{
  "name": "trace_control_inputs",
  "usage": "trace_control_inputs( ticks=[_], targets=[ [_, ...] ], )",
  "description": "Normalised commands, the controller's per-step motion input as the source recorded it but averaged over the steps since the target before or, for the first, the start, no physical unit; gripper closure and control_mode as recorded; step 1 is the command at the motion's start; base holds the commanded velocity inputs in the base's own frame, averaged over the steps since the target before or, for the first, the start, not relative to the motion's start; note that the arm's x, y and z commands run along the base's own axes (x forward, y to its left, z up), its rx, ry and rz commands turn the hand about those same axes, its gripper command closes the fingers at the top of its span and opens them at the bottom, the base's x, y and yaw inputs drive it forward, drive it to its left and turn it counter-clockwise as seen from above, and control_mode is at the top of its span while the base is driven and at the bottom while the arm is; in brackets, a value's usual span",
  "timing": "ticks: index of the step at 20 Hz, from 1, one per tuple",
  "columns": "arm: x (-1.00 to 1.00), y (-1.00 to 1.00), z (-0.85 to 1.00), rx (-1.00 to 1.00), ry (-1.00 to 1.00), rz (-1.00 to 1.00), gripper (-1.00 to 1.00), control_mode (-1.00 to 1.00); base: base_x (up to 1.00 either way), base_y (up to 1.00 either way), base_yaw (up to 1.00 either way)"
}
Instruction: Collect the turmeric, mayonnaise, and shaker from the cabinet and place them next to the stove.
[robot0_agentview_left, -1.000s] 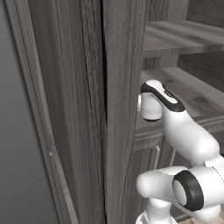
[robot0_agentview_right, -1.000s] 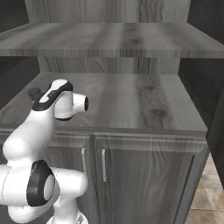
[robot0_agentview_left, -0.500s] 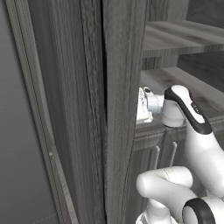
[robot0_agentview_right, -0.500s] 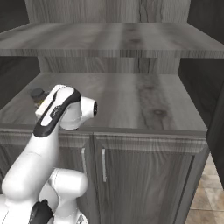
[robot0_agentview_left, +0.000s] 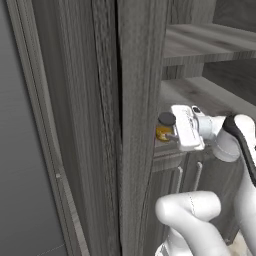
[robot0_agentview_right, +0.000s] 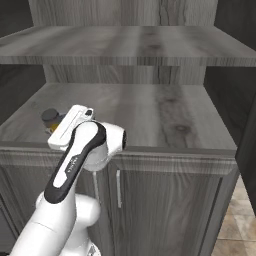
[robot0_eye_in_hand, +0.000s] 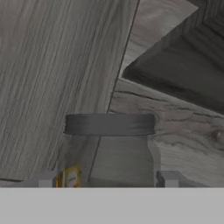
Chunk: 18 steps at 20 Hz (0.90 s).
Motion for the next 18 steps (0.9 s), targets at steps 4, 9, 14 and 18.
trace_control_inputs(
  ticks=[4,9,14,18],
  targets=[
    [-0.64,-0.66,0.07,0.03,0.0,0.0,1.0,-1.0,0.0,0.0,0.0],
    [-0.66,-0.66,0.01,0.03,0.0,0.01,1.0,-1.0,0.0,0.0,0.0],
    [-0.63,-0.53,0.0,0.01,0.0,0.02,1.0,-1.0,0.0,0.0,0.0],
    [-0.56,-0.27,0.0,0.0,0.0,0.0,1.0,-1.0,0.0,0.0,0.0]
  ],
)
